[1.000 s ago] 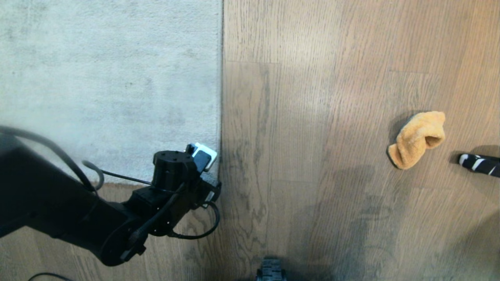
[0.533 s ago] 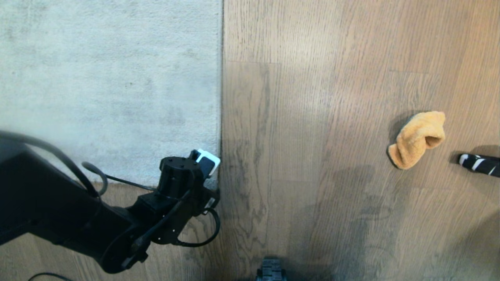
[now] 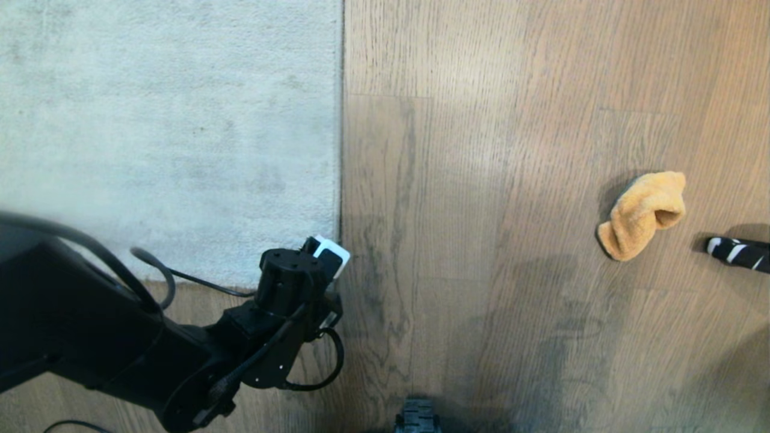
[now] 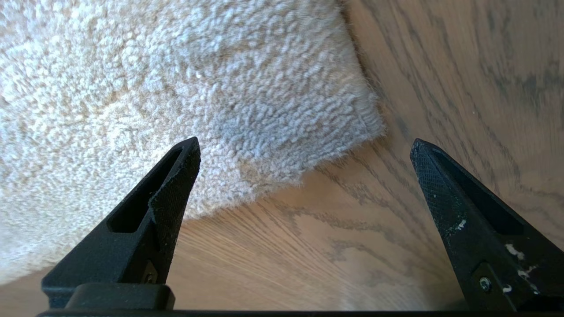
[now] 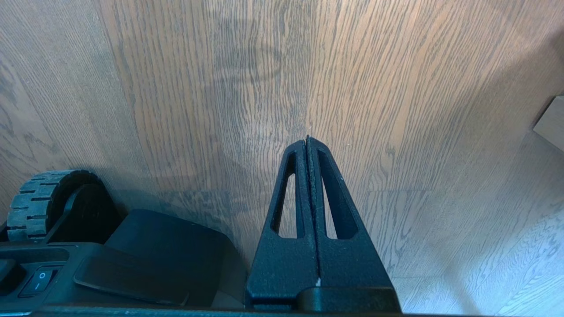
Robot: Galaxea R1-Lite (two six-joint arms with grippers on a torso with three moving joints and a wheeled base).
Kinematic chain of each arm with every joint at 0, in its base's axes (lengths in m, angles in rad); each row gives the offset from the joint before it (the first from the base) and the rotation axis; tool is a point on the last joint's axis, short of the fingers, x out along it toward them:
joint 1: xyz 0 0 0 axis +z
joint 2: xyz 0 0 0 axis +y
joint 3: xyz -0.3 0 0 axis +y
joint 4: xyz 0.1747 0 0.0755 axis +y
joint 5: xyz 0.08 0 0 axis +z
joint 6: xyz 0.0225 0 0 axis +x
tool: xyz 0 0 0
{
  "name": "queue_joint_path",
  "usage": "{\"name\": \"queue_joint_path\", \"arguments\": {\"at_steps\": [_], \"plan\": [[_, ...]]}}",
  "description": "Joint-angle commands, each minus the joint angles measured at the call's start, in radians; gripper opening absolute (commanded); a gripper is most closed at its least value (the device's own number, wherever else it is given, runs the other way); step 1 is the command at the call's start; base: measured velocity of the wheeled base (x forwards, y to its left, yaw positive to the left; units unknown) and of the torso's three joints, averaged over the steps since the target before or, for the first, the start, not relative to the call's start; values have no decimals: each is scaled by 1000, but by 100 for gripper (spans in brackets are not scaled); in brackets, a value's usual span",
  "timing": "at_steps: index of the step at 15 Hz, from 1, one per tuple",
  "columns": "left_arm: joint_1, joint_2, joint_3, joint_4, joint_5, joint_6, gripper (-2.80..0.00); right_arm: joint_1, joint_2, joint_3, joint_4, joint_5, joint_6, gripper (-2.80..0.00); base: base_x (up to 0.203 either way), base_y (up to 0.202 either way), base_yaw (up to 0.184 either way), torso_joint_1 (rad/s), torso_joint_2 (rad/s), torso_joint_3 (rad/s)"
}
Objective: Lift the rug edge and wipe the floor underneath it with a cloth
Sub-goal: Lift up the carpet
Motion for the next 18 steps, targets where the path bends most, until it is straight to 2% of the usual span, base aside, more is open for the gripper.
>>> {"name": "queue_joint_path", "arguments": {"at_steps": [1,4,6,10,14,18], "plan": [[-15,6,0,-6,32,25,0,0,-1,0,0,0,0,-280,0,0,0,0,0,0],[-35,9,-1,-6,68,52,0,0,-1,0,-2,0,0,-280,0,0,0,0,0,0],[-49,22,1,-6,85,52,0,0,-1,0,-1,0,0,-280,0,0,0,0,0,0],[-81,65,4,-9,159,54,0,0,-1,0,0,0,0,-280,0,0,0,0,0,0],[-83,57,66,-16,171,56,0,1,-1,0,0,0,0,-280,0,0,0,0,0,0],[-54,64,95,-41,183,60,0,0,-1,0,-2,0,0,-280,0,0,0,0,0,0]]}}
